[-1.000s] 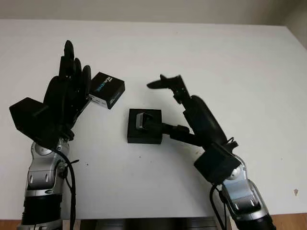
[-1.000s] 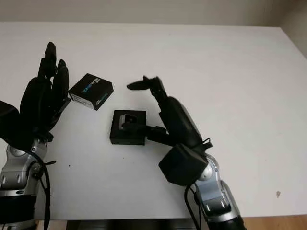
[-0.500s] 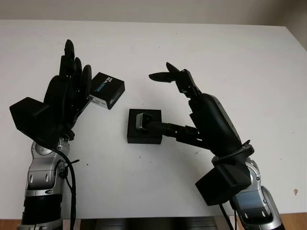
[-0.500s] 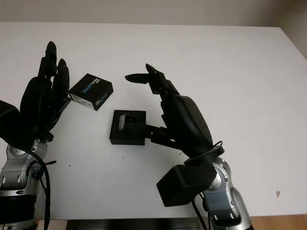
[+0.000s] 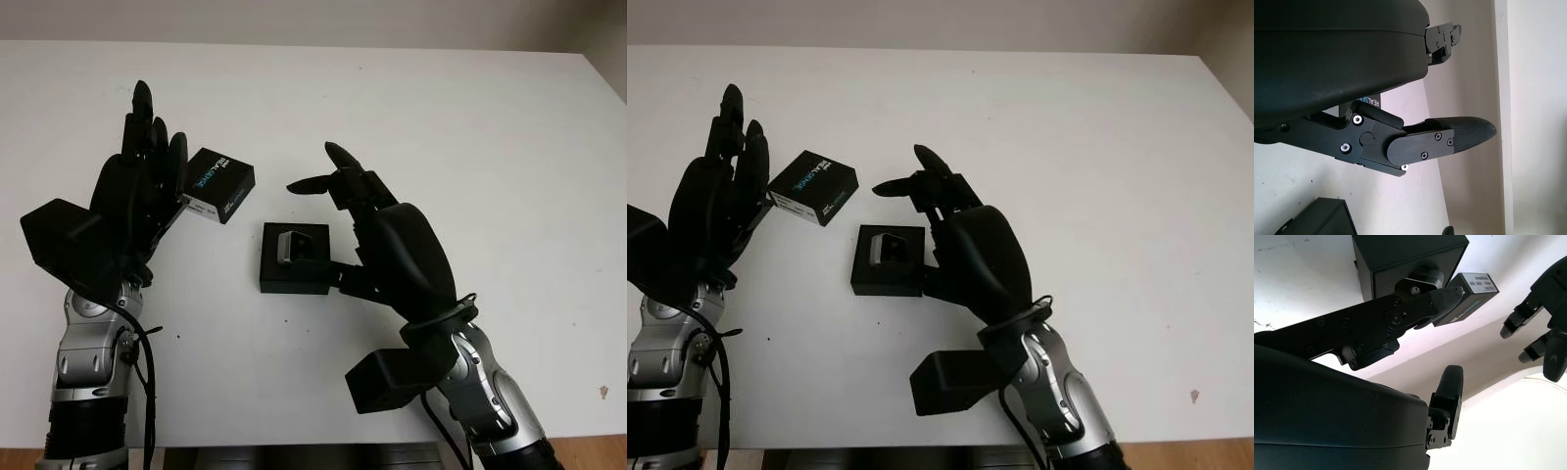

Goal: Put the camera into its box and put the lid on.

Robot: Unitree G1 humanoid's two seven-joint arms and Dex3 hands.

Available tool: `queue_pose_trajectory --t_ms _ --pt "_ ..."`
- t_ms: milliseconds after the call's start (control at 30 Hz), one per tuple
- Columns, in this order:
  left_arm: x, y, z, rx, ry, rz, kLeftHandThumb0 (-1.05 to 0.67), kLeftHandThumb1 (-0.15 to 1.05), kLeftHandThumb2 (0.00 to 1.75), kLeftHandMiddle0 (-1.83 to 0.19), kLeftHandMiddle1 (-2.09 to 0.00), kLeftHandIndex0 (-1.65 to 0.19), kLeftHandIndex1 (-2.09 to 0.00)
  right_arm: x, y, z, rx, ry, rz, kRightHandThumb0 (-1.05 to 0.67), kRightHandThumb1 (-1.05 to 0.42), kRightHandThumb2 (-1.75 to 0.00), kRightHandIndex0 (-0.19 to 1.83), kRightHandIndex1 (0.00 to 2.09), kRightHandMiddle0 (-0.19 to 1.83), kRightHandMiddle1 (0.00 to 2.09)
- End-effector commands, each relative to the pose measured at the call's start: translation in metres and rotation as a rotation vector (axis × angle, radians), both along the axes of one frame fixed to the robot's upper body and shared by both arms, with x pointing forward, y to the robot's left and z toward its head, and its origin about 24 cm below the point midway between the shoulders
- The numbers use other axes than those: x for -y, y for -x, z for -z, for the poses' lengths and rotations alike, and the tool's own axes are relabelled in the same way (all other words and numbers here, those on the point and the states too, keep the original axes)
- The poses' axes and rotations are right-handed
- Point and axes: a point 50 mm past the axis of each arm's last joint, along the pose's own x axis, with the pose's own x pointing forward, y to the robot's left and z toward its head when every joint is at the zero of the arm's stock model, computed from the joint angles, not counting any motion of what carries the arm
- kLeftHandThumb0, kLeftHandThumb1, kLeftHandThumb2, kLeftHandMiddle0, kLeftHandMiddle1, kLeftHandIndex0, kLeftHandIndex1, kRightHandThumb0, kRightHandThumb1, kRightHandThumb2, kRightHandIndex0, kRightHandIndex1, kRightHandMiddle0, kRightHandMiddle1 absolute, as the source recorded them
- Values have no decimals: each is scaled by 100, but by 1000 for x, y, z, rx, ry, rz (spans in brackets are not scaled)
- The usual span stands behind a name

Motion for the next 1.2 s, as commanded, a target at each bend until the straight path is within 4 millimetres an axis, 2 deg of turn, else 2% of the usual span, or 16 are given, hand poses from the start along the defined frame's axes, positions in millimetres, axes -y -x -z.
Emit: queue_pose_trajectory --t_ms 0,300,700,1167 --pt "0 1 -3 14 -8 2 -68 105 56 19 0 19 0 -2 -1 0 -5 -8 -3 -59 -93 -5 17 15 0 131" --pt "0 1 -3 15 -14 2 -69 105 57 19 0 19 0 -2 -1 1 -21 9 1 -62 -94 -6 17 16 -2 134" --pt "0 1 -2 10 -2 1 -69 105 56 19 0 19 0 -3 -7 6 -37 57 32 -66 -93 -5 18 16 -2 119" --pt "0 1 -2 -5 -19 5 -70 105 57 19 0 19 0 -4 -13 14 -52 87 53 -67 -93 -6 17 16 0 115"
